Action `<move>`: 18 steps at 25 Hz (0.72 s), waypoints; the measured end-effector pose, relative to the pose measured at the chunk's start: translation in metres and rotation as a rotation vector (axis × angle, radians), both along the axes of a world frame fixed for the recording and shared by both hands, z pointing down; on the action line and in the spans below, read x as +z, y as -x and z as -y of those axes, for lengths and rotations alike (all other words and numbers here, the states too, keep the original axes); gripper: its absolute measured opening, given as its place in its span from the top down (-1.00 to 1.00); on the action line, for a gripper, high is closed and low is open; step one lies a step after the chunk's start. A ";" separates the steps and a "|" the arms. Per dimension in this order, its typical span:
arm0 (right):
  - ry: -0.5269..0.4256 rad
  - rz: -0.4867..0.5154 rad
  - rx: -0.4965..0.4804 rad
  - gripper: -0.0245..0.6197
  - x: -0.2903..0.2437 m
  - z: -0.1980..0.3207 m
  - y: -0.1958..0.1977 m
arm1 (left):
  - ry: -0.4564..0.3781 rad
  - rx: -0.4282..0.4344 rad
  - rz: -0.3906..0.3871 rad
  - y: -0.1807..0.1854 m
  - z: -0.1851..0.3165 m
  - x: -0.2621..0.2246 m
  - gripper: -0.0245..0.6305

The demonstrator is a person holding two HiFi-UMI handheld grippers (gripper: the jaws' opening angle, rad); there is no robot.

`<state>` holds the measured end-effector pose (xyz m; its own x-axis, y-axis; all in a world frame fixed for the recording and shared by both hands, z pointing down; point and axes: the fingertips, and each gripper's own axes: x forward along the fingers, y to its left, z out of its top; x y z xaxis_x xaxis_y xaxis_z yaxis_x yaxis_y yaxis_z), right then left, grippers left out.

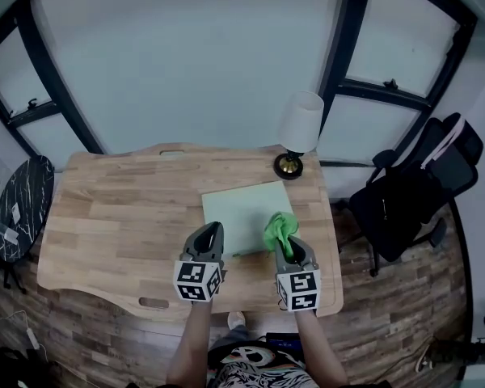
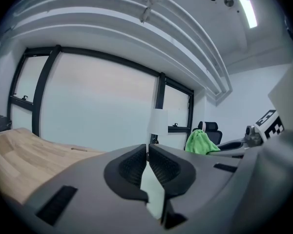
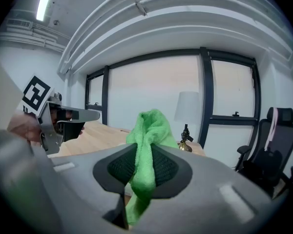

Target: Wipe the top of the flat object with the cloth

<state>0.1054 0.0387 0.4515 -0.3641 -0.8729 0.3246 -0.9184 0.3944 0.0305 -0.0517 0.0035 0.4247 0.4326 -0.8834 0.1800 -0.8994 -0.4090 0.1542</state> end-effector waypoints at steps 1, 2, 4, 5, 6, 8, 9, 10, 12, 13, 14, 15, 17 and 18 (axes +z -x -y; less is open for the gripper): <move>-0.007 -0.001 0.000 0.70 -0.003 -0.004 -0.002 | -0.001 -0.008 0.000 -0.002 -0.004 -0.003 0.87; -0.014 -0.002 0.001 0.70 -0.007 -0.009 -0.005 | 0.001 -0.014 0.004 -0.005 -0.008 -0.004 0.87; -0.034 0.001 -0.001 0.70 -0.016 -0.020 -0.011 | 0.005 -0.023 0.027 -0.010 -0.019 -0.004 0.88; -0.045 0.003 -0.002 0.70 -0.019 -0.025 -0.014 | 0.006 -0.024 0.041 -0.013 -0.025 -0.004 0.89; -0.053 0.005 -0.001 0.70 -0.022 -0.029 -0.017 | 0.005 -0.023 0.051 -0.016 -0.032 -0.003 0.89; -0.065 0.009 0.005 0.70 -0.025 -0.039 -0.025 | 0.003 -0.023 0.051 -0.021 -0.047 -0.003 0.89; -0.069 0.011 0.005 0.70 -0.027 -0.044 -0.027 | 0.001 -0.026 0.047 -0.023 -0.054 -0.003 0.89; -0.073 0.013 0.000 0.70 -0.027 -0.049 -0.027 | -0.001 -0.031 0.043 -0.023 -0.060 -0.003 0.89; -0.077 0.021 -0.023 0.70 -0.025 -0.061 -0.026 | -0.006 -0.038 0.037 -0.025 -0.070 -0.001 0.89; -0.075 0.023 -0.031 0.70 -0.022 -0.067 -0.026 | -0.006 -0.042 0.034 -0.025 -0.075 0.001 0.89; -0.072 0.022 -0.035 0.70 -0.019 -0.073 -0.026 | -0.007 -0.046 0.032 -0.026 -0.081 0.002 0.89; -0.069 0.020 -0.036 0.70 -0.016 -0.078 -0.027 | -0.008 -0.048 0.032 -0.027 -0.086 0.003 0.89; -0.064 0.018 -0.039 0.70 -0.013 -0.085 -0.029 | -0.014 -0.051 0.038 -0.028 -0.093 0.003 0.89; -0.061 0.018 -0.043 0.70 -0.012 -0.087 -0.030 | -0.016 -0.053 0.042 -0.028 -0.096 0.003 0.89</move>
